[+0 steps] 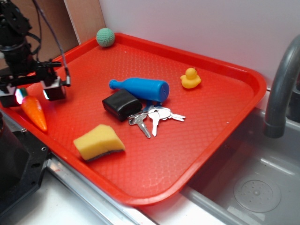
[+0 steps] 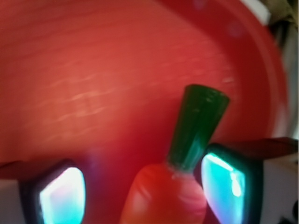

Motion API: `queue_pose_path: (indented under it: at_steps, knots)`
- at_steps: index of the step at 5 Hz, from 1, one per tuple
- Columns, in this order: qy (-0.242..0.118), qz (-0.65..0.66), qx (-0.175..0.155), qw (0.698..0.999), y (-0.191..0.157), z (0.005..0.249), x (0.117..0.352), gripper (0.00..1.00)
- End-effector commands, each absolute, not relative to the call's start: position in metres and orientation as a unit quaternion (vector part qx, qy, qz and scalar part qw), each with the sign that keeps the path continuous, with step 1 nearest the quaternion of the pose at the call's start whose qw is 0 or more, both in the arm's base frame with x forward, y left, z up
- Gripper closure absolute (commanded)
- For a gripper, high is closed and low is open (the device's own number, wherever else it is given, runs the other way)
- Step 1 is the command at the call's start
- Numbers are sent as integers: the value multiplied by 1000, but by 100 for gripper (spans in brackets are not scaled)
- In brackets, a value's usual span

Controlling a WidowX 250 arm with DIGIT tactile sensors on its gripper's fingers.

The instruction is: Grab the carrot.

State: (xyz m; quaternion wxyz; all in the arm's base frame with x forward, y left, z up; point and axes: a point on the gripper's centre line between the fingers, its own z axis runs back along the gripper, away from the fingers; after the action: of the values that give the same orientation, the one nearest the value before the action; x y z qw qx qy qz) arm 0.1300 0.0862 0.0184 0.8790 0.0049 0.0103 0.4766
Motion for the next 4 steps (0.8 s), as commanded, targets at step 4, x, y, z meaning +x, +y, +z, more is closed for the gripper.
queue_pose_path:
  at_steps: [4]
  knots:
    - [-32,182,-66,981,65,135,165,100]
